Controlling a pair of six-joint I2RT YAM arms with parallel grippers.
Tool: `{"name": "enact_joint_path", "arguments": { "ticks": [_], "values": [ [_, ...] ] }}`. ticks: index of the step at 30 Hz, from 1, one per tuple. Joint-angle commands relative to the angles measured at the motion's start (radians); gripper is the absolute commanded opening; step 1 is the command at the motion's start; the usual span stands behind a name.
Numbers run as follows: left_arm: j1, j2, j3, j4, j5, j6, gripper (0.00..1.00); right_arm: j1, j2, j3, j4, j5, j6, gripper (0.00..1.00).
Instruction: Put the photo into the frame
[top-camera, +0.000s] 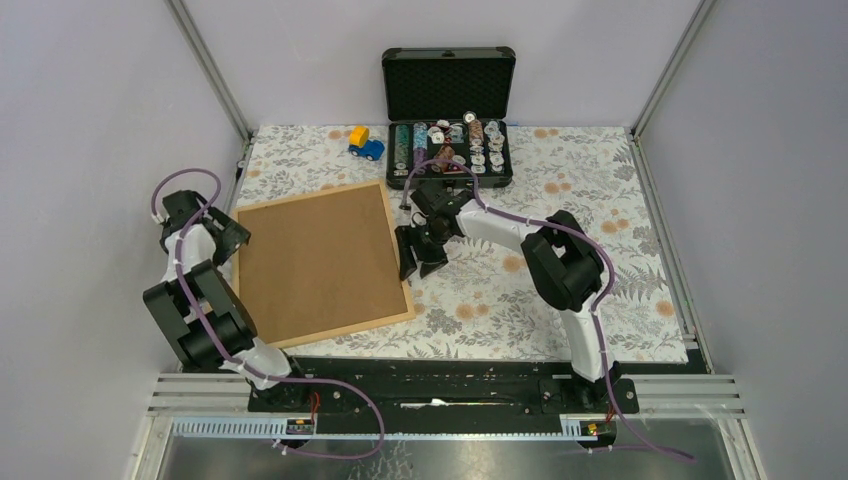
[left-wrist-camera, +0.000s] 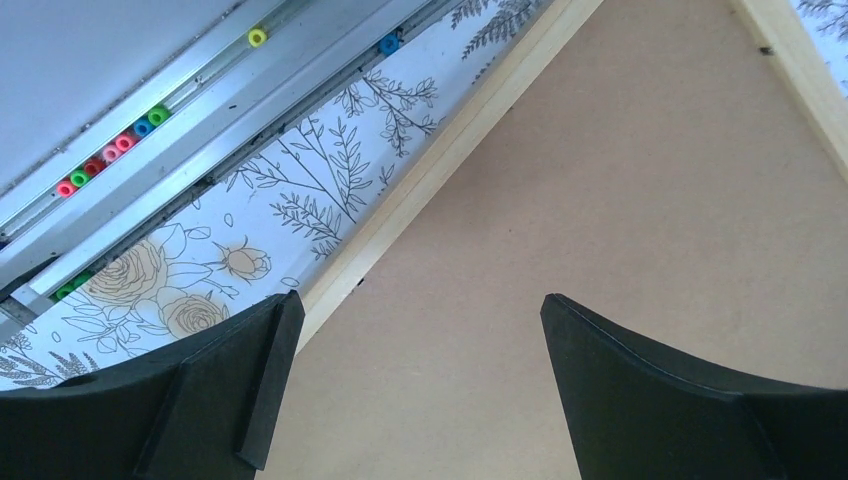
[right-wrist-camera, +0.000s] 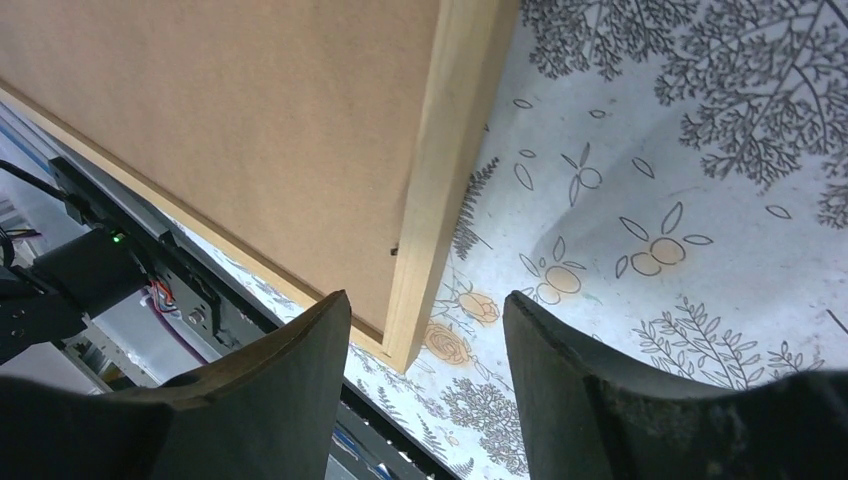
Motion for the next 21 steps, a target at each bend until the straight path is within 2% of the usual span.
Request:
{"name": "enact_joint_path", "arguments": {
  "ticks": [1, 5, 8, 10, 21],
  "values": [
    [0.007, 0.022, 0.004, 0.05, 0.005, 0.038, 0.99, 0.02, 0.03, 0.076, -0.064, -0.009, -0.032, 0.66],
    [0.008, 0.087, -0.005, 0.067, 0.057, 0.033, 0.99, 0.026, 0.045, 0.092, -0.08, 0.014, -0.03, 0.66],
    [0.011, 0.129, -0.007, 0.074, 0.084, 0.023, 0.99, 0.029, 0.058, 0.104, -0.099, 0.055, -0.013, 0.57],
    [0.018, 0.152, -0.007, 0.075, 0.11, 0.02, 0.99, 0.033, 0.065, 0.108, -0.105, 0.057, -0.003, 0.55],
    [0.018, 0.177, -0.032, 0.082, 0.19, -0.004, 0.99, 0.067, 0.118, 0.158, -0.17, 0.116, 0.002, 0.48]
  ]
}}
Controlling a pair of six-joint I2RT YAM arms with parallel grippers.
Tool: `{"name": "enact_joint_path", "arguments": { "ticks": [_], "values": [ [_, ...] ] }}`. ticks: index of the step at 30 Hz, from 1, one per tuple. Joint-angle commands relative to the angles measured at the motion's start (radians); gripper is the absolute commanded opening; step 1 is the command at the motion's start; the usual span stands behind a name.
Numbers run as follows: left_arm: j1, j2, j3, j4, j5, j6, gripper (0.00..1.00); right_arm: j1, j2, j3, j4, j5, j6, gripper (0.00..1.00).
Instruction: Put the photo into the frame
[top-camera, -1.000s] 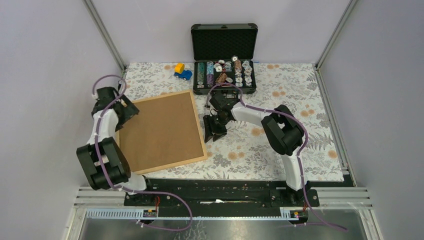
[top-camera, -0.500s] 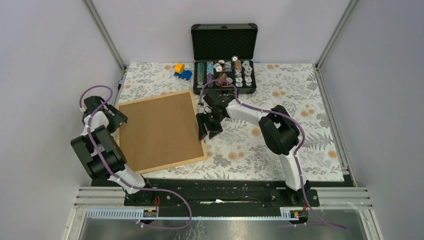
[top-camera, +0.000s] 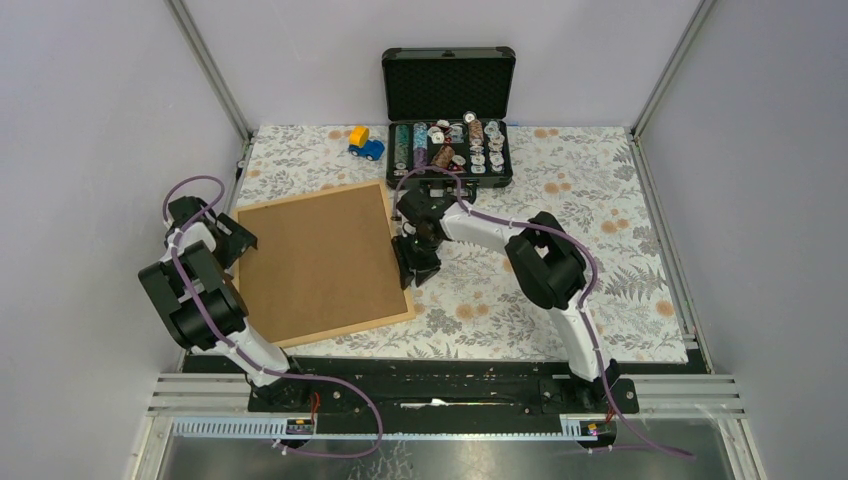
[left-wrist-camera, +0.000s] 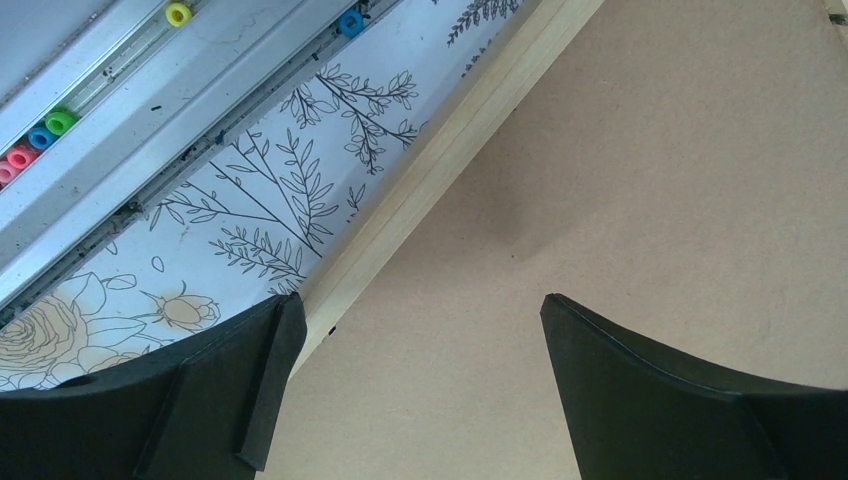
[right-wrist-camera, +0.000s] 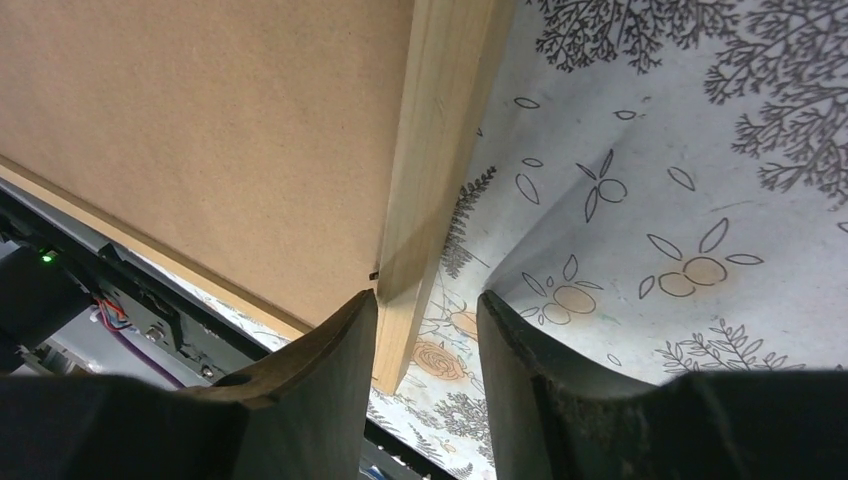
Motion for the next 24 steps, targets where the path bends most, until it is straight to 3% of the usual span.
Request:
{"name": "enact_joint_path", "arguments": {
  "ticks": [1, 24],
  "values": [
    [-0.004, 0.027, -0.029, 0.031, 0.093, -0.025, 0.99, 0.019, 0.031, 0.051, -0.054, 0.045, 0.006, 0.47],
    [-0.003, 0.051, -0.048, 0.032, 0.144, -0.072, 0.99, 0.079, 0.157, 0.125, -0.155, 0.315, 0.081, 0.44]
  ]
}}
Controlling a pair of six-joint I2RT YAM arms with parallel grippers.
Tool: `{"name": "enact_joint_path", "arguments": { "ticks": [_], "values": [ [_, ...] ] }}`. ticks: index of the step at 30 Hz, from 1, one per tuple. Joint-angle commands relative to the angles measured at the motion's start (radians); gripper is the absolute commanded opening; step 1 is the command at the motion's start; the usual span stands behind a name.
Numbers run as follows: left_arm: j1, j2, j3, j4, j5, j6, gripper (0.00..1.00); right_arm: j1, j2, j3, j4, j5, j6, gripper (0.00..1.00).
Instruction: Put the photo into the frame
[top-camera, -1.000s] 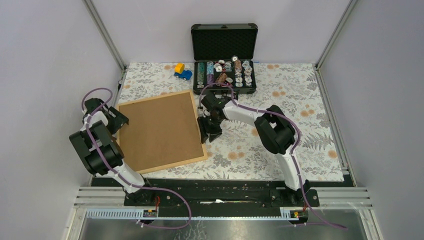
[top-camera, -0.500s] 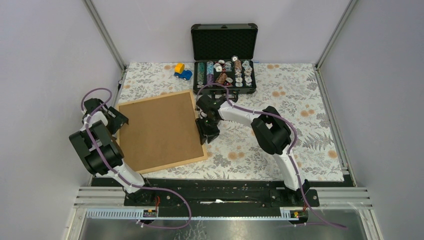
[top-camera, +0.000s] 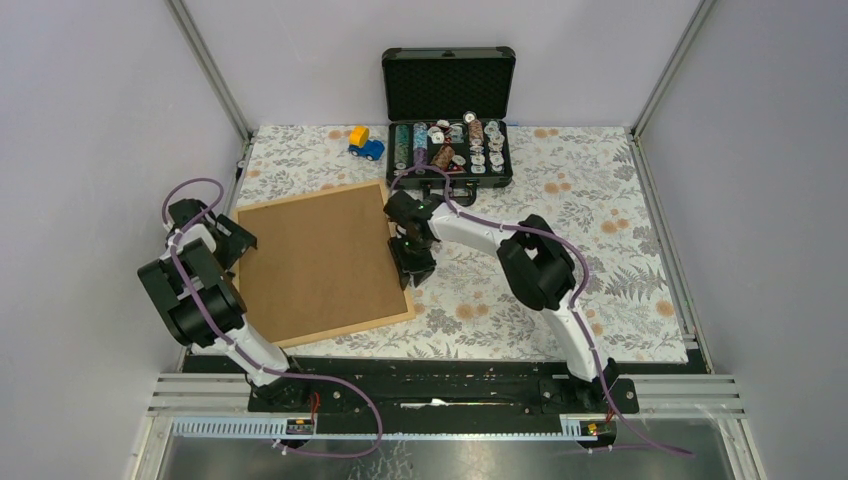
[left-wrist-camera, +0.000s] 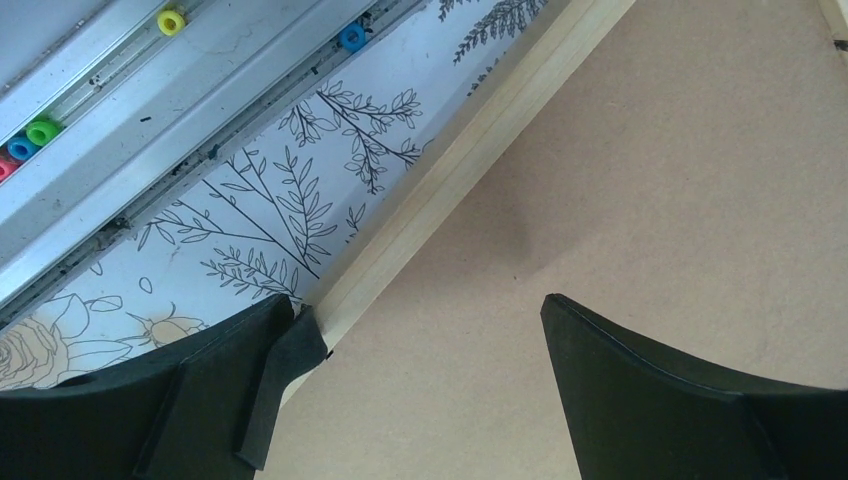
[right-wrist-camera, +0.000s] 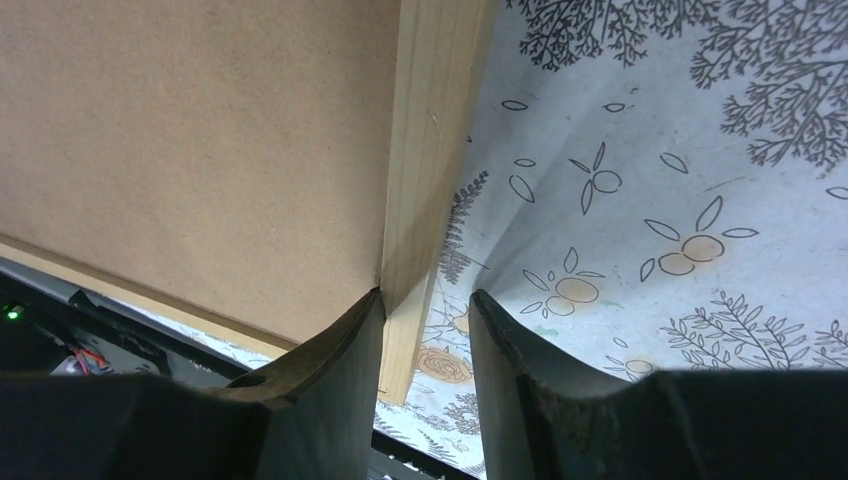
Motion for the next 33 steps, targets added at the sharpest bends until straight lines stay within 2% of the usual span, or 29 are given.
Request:
{"name": "enact_joint_path", "arguments": {
  "ticks": [1, 17, 24, 33],
  "values": [
    [-0.011, 0.035, -0.038, -0.002, 0.133, -0.053, 0.98, 0.037, 0.103, 0.02, -0.054, 0.22, 0.028, 0.44],
    [-0.016, 0.042, -0.065, 0.02, 0.179, -0.072, 0.98, 0.158, 0.359, 0.245, -0.241, 0.522, 0.098, 0.41],
    [-0.021, 0.039, -0.069, 0.023, 0.187, -0.074, 0.99, 0.172, 0.425, 0.278, -0.262, 0.554, 0.115, 0.42],
    [-0.025, 0.036, -0.072, 0.026, 0.192, -0.077, 0.99, 0.207, 0.478, 0.291, -0.245, 0.558, 0.127, 0.48]
  ]
}}
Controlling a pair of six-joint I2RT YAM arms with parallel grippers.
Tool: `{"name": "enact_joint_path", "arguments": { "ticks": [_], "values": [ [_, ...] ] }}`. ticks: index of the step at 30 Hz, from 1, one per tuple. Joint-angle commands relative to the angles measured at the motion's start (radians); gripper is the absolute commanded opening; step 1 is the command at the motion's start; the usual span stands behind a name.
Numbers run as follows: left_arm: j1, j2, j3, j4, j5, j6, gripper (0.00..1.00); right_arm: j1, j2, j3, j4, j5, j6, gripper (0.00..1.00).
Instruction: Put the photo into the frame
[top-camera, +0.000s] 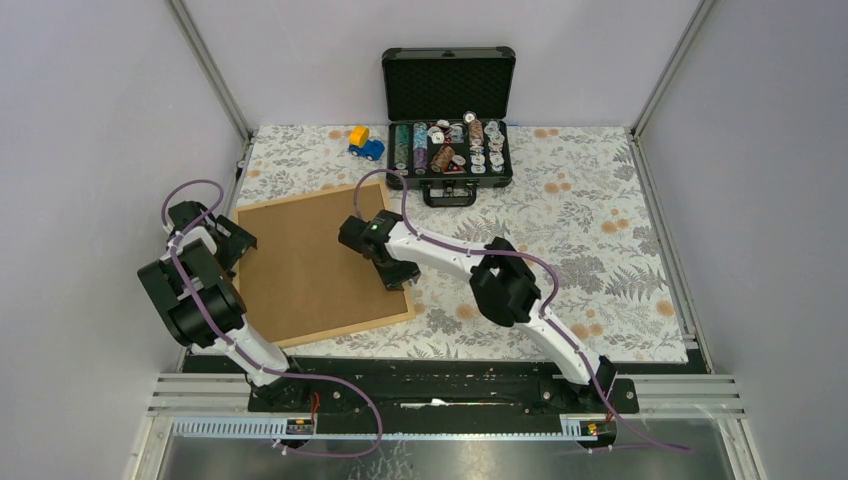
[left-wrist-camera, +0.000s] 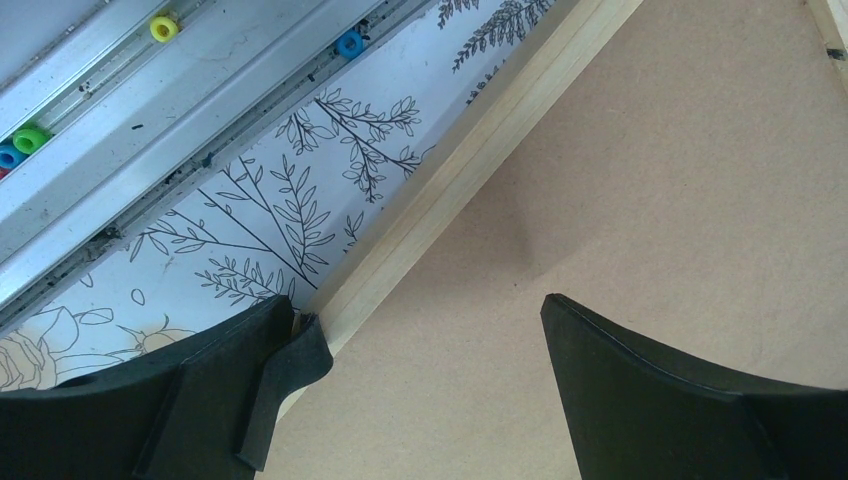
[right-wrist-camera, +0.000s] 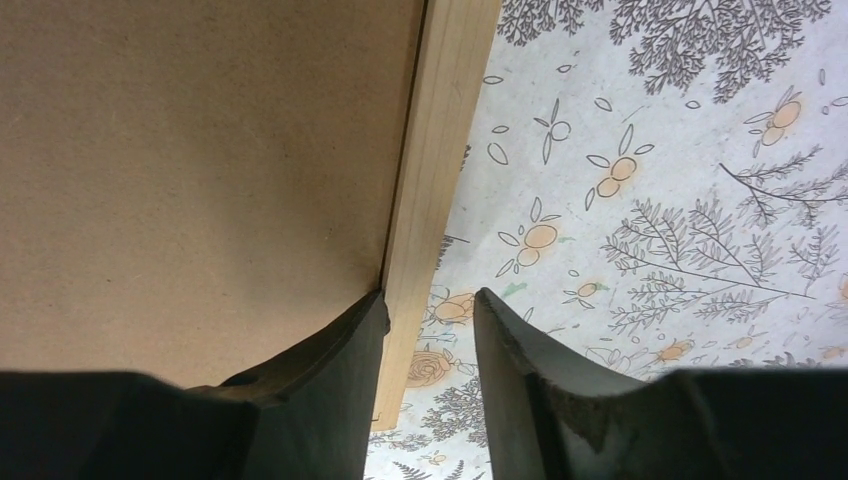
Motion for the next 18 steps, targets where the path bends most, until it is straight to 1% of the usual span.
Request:
{"name": "enact_joint_path", "arguments": {
  "ticks": [1, 6, 8, 10, 12, 14, 16, 18],
  "values": [
    [-0.032, 0.029, -0.045, -0.024, 0.174, -0.067, 0.99, 0.01, 0.264, -0.105, 0.126, 0.017, 0.04, 0.49],
    [-0.033, 0.029, -0.046, -0.022, 0.18, -0.068, 0.98, 0.018, 0.297, -0.09, 0.124, -0.019, 0.007, 0.63],
    [-0.033, 0.026, -0.047, -0.022, 0.18, -0.066, 0.98, 0.018, 0.318, -0.053, 0.081, -0.021, -0.012, 0.64],
    [-0.033, 0.026, -0.047, -0.022, 0.182, -0.065, 0.99, 0.014, 0.295, -0.009, 0.049, -0.015, -0.041, 0.67],
    [-0.033, 0.023, -0.046, -0.02, 0.185, -0.067, 0.99, 0.002, 0.217, 0.031, 0.025, -0.052, -0.068, 0.7],
    [-0.034, 0.021, -0.044, -0.022, 0.186, -0.063, 0.98, -0.023, 0.089, 0.035, 0.043, -0.088, -0.076, 0.75],
    [-0.033, 0.018, -0.043, -0.02, 0.192, -0.062, 0.98, -0.053, -0.052, -0.013, 0.107, -0.125, -0.081, 0.8],
    [-0.034, 0.018, -0.043, -0.018, 0.199, -0.062, 0.98, -0.098, -0.171, -0.064, 0.178, -0.2, -0.079, 0.85]
  ]
}}
